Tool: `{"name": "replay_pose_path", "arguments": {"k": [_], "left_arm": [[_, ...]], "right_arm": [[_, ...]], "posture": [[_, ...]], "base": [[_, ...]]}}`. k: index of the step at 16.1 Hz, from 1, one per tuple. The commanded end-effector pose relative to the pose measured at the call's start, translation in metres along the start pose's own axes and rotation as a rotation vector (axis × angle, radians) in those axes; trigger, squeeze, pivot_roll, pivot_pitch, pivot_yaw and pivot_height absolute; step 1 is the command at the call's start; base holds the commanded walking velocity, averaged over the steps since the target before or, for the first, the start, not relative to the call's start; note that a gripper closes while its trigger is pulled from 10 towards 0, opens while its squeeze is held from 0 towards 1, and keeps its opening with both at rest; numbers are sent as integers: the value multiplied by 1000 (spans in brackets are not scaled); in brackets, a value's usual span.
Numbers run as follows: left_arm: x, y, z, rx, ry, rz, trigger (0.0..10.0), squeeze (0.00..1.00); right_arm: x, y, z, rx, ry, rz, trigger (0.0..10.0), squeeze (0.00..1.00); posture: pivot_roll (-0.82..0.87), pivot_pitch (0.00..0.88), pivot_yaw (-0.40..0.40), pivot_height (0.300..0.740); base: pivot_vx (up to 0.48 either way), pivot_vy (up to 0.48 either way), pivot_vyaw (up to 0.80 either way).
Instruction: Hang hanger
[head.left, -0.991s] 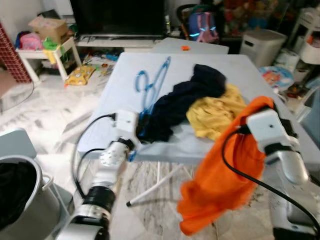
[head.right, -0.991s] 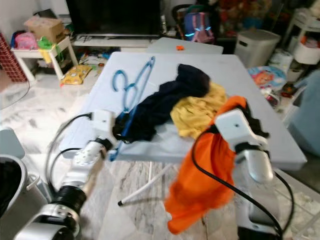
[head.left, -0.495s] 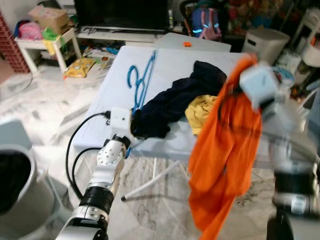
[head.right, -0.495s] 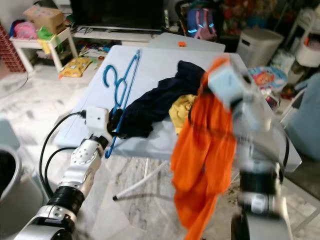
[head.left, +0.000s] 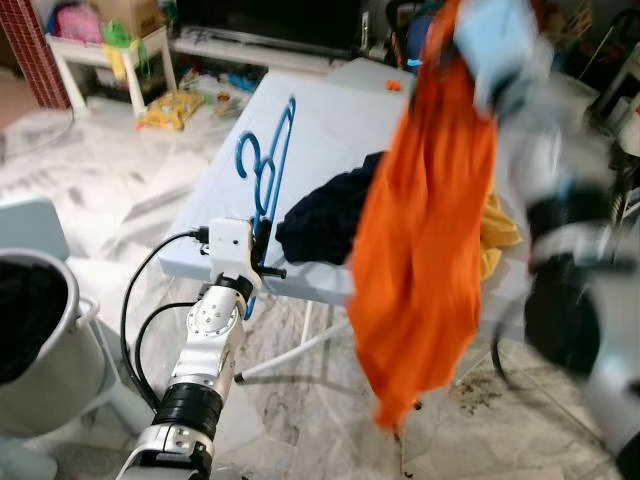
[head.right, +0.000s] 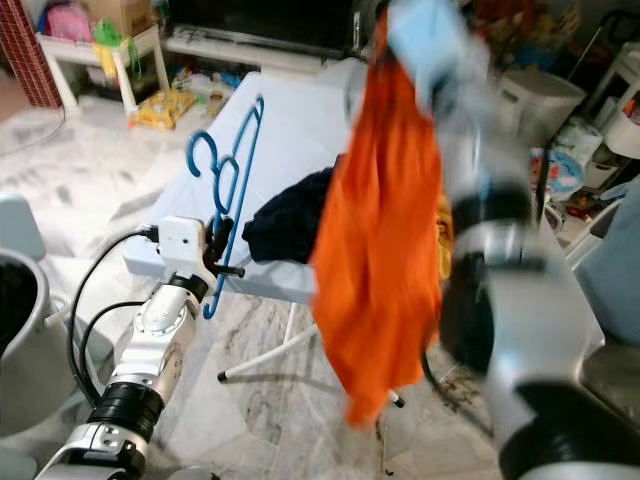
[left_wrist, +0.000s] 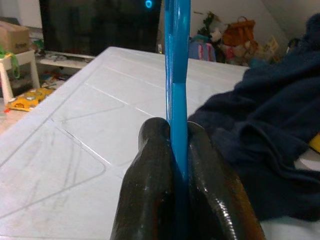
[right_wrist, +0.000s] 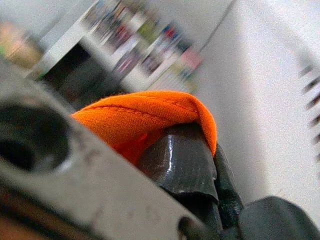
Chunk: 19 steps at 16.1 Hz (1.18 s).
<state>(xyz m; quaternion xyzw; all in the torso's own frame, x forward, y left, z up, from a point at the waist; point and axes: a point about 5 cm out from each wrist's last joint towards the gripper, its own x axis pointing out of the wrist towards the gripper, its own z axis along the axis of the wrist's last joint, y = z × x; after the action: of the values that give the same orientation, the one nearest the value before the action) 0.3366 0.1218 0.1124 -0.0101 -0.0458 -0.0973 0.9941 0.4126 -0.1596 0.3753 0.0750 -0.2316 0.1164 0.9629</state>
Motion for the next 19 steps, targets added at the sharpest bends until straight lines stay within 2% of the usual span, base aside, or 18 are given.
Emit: {"name": "replay_pose_path", "arguments": {"k": [1,3,4,5,6,7,8,9,10,11,12,13,15,16,19], "left_arm": [[-6,3,-11,1,53,21,10000,0],[-9,4,-11,4,53,28,10000,0],[-10,5,-10,9,52,30,10000,0],[-10,5,-10,11,52,31,10000,0],[-9,5,-10,12,54,30,10000,0],[-8,2,-10,13,59,12,10000,0],[-7,0,-10,13,60,7,10000,0],[-7,-2,-10,12,60,-2,10000,0],[-5,-6,-9,10,60,-19,10000,0],[-5,-9,-10,10,64,-36,10000,0],[-4,-10,-10,10,67,-44,10000,0],[-4,-11,-10,10,69,-47,10000,0],[-2,-12,-10,11,72,-57,10000,0],[-2,-11,-9,12,72,-57,10000,0],[-3,-10,-10,11,80,-71,10000,0]], "right_arm": [[5,-7,38,-21,-147,-41,0,0],[7,-11,92,-23,-347,-78,0,0],[3,-23,104,-21,-411,-99,0,0],[0,-29,97,-21,-402,-111,0,0],[-3,-34,76,-43,-348,-122,0,0],[-18,-47,14,-79,-163,-147,0,0],[-23,-49,-3,-78,-110,-156,0,0],[-32,-52,-26,-93,-40,-163,3294,0],[-53,-53,-72,-142,94,-158,6667,0],[-72,-50,-101,-155,164,-129,2118,0],[-79,-49,-111,-150,182,-124,0,0],[-82,-48,-115,-146,188,-120,0,0],[-94,-48,-129,-138,234,-117,9647,0],[-98,-48,-133,-133,252,-116,10000,0],[-109,-43,-147,-147,331,-49,10000,0]], "posture": [[229,0,-177,740],[242,0,-182,740],[241,0,-178,740],[236,0,-173,740],[226,0,-165,740],[212,0,-153,740],[210,0,-150,740],[203,0,-143,740],[196,0,-134,740],[185,0,-124,740],[184,0,-121,740],[183,0,-120,740],[187,0,-118,740],[189,0,-118,740],[199,0,-120,740]], "base": [[0,0,0],[0,0,0],[0,0,0],[0,0,0],[0,0,0],[0,0,0],[0,0,0],[0,0,0],[0,0,0],[0,0,0],[0,0,0],[0,0,0],[0,0,0],[0,0,0],[0,0,0]]}}
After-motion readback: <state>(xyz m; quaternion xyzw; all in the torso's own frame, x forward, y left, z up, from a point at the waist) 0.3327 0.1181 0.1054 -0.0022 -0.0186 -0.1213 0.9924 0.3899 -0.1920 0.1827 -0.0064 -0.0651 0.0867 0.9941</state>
